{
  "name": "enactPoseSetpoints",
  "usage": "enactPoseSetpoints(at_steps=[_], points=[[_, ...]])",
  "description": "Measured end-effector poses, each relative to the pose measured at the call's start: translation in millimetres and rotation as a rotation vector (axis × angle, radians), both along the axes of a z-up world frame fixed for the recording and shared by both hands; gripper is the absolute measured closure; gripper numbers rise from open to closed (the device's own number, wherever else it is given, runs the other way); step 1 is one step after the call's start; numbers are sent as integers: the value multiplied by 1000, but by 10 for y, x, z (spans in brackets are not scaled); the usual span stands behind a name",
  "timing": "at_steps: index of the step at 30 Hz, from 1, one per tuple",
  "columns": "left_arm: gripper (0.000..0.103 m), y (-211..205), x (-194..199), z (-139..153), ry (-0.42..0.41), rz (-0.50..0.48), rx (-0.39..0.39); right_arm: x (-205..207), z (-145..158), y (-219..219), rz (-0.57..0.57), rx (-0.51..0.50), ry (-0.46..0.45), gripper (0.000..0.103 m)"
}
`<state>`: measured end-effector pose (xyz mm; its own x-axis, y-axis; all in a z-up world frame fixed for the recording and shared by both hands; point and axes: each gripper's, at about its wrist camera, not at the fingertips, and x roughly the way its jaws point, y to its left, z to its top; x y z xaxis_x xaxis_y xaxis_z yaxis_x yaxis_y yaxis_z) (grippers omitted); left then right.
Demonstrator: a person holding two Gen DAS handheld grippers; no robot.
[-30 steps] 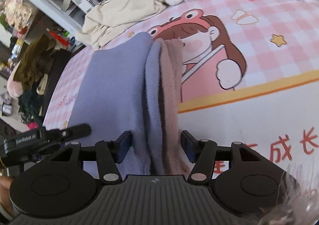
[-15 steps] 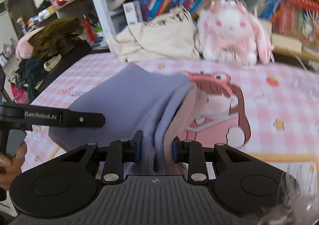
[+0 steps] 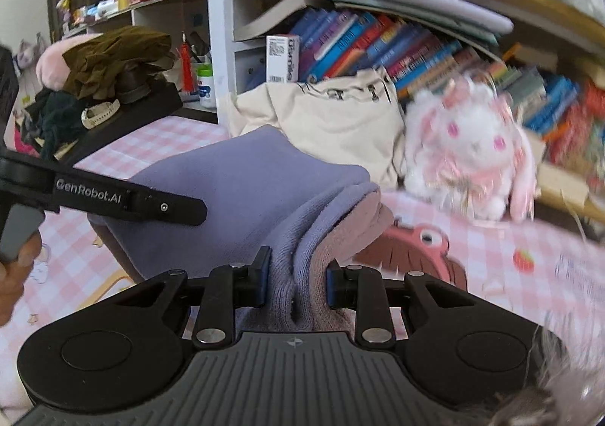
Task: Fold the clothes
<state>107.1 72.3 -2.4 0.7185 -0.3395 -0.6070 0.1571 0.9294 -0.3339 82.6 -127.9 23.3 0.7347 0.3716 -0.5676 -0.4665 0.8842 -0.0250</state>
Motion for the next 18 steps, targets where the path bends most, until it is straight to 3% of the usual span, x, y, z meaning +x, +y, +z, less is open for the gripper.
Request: enactPoseSetpoints(at_steps=[9,18], points=[[59,200,286,-125,6,32,-32,317,-67,315,47,-105,-58,79],[59,292,704,-334,69,50,-30,792,-274,454,23,-128,5,79]])
